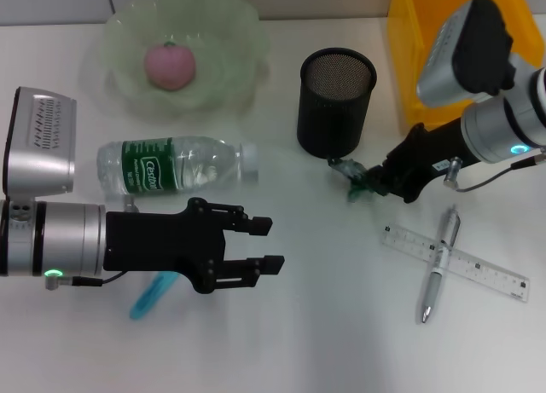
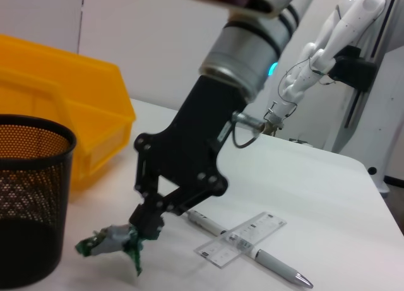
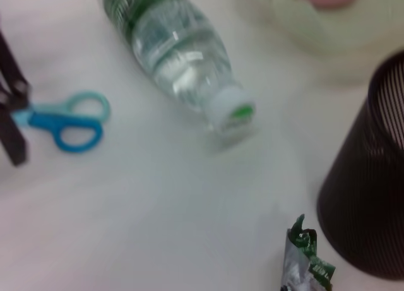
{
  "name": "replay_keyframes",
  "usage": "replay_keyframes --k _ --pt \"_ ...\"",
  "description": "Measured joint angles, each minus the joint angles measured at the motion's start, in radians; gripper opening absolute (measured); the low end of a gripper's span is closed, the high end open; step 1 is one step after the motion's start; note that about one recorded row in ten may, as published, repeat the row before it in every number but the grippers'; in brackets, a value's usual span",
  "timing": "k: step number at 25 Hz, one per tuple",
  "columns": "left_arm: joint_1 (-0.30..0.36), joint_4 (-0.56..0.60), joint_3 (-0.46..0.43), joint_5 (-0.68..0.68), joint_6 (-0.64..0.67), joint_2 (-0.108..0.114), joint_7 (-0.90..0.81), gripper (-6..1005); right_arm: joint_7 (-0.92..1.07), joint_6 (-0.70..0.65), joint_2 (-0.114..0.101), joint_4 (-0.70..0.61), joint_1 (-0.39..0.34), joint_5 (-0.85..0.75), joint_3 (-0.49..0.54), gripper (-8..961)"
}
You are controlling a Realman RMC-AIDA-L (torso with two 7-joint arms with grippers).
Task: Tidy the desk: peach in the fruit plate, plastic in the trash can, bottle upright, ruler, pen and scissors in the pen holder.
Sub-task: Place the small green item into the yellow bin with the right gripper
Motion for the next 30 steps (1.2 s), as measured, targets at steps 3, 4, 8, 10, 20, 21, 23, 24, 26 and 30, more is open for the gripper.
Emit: replay_keyframes --k 3,4,8,10,20,21,23,24,26,30 --pt "-0.001 0.0 -0.005 0.0 -0.004 0.0 0.0 544 -0.038 -0.008 -0.001 -0.049 -0.048 0.07 0.007 78" --pt "-0.001 0.0 -0.006 0.0 -0.005 0.0 0.0 544 -0.047 -0.01 -0.002 -0.062 -0.064 0.089 0.01 44" --pt "-0.001 0.0 -0.006 -0.001 -0.013 0.0 0.0 544 -0.09 -0.044 0.0 -0.085 -0.116 0.173 0.03 5" --pt "0.0 0.0 -0.007 -0.004 -0.015 0.001 0.0 545 -0.13 -0.063 0.001 -0.089 -0.15 0.241 0.053 2" --pt "-0.001 -0.017 -0.008 -0.008 -0.048 -0.002 0.009 544 -0.705 -0.073 -0.003 0.132 -0.364 0.993 0.106 -1" --pt "-0.001 -0.018 -0.008 -0.008 -0.048 -0.002 0.009 544 -0.747 -0.072 -0.003 0.171 -0.371 1.051 0.113 -1" --pt "-0.001 -0.021 -0.008 -0.008 -0.05 -0.002 0.01 544 -0.832 -0.072 -0.003 0.254 -0.374 1.146 0.13 -1" --pt "-0.001 -0.023 -0.008 -0.008 -0.051 -0.002 0.01 544 -0.865 -0.072 -0.003 0.29 -0.372 1.177 0.138 -1" --pt "-0.001 -0.023 -0.008 -0.008 -0.052 -0.002 0.01 544 -0.926 -0.073 -0.005 0.347 -0.364 1.23 0.158 -1" --pt "-0.002 -0.024 -0.008 -0.008 -0.052 -0.001 0.011 544 -0.951 -0.072 -0.005 0.365 -0.359 1.257 0.226 0"
